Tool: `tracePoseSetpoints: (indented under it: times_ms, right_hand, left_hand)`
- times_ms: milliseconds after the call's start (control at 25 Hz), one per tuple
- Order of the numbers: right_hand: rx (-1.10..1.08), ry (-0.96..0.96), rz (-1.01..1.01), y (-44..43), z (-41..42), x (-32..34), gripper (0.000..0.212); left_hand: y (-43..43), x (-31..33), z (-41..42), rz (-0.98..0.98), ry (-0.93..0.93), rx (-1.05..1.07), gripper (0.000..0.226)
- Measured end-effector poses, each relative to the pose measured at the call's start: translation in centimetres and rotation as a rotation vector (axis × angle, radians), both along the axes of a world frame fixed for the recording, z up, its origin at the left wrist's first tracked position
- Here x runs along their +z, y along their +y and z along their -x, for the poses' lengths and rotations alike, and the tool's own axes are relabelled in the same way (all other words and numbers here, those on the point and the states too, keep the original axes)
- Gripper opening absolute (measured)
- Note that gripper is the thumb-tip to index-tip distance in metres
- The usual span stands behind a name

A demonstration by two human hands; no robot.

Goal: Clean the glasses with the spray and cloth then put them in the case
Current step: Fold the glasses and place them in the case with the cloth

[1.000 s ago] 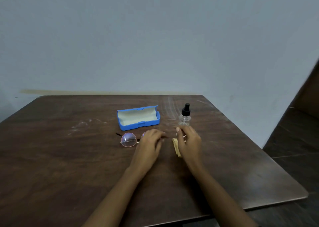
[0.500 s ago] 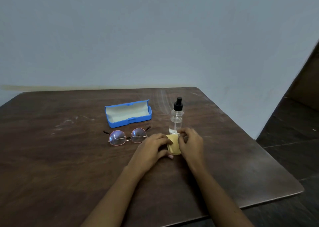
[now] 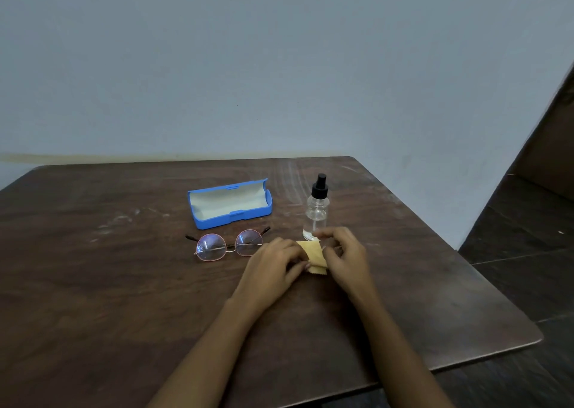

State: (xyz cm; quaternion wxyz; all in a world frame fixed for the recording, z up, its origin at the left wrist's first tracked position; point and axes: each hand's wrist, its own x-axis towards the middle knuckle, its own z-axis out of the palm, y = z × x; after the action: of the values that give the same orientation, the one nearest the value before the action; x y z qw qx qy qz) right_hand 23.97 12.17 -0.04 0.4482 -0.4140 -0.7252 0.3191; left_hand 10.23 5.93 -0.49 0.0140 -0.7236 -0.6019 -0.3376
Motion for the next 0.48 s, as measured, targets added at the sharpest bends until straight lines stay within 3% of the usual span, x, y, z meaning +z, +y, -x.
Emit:
tracePoseSetpoints:
  times_ms: [120, 280, 480]
  right_hand:
    - [0.197, -0.005, 0.001, -0.4, -0.9, 0.4, 0.022]
    - [0.303, -0.144, 0.16, -0.2, -1.4, 0.2, 0.054]
    - [0.089, -0.184, -0.019, 0.7, -0.8, -0.2, 0.015]
  left_hand:
    - [0.2, 0.2, -0.1, 0.03, -0.198, -0.012, 0.008]
    - [0.4, 0.5, -0.1, 0.069, -0.416, -0.028, 0.004]
    - [1.0, 1.2, -0.3, 0.049, -0.571, -0.031, 0.011]
